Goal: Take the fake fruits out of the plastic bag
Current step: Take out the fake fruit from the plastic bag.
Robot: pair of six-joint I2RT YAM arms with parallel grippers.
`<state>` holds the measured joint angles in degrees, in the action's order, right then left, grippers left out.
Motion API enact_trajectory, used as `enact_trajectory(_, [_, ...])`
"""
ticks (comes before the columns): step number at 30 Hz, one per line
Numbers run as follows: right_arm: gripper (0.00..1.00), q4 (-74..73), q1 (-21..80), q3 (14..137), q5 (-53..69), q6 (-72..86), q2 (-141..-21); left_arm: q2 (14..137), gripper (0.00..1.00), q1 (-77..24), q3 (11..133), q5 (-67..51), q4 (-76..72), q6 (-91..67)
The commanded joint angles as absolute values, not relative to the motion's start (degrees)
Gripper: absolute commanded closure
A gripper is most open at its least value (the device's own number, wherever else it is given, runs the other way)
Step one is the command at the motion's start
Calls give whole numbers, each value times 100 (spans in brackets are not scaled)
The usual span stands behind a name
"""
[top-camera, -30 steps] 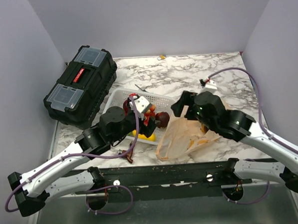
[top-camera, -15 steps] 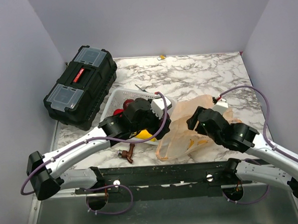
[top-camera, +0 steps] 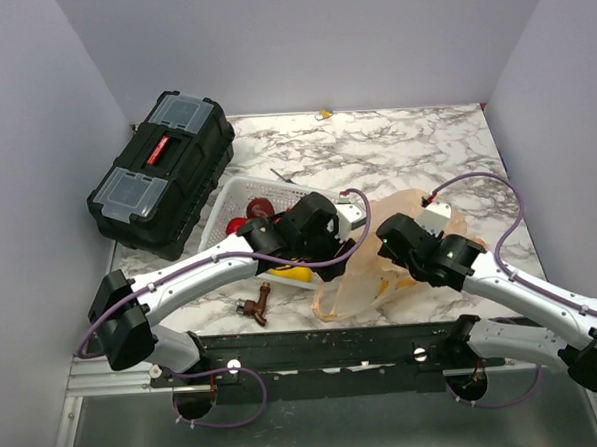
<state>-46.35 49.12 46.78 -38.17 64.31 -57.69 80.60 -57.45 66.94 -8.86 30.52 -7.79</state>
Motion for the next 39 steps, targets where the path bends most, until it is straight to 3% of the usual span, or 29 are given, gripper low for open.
enact_trajectory(1, [38,-4249,4423,4482,-3542,6129,-5904,8331,56,-5874,7162,-1321,3549,-775])
enact_trajectory(3, [38,-4053,4227,4424,-3267,5961,-5988,8447,69,-5929,7468,-1359,3749,-816])
enact_trajectory(6, [39,-3936,4187,4395,-3209,5910,-6079,8600,81,-5967,7876,-1412,3986,-982])
enact_trajectory(13, [39,-3713,3972,4168,-3118,5937,-6041,9140,93,-6148,9120,-1206,4469,-1060])
enact_trajectory(19, [38,-3514,3536,4020,-2876,5851,-5946,9193,96,-6216,9518,-1093,4650,-932])
enact_trajectory(29, [36,-3454,3088,4097,-3207,5781,-6126,8701,97,-6274,7920,-1222,3841,-949])
enact_trajectory(39, [34,-2633,3032,4132,-3366,5212,-6281,8796,98,-6454,7796,-1382,3644,-1015])
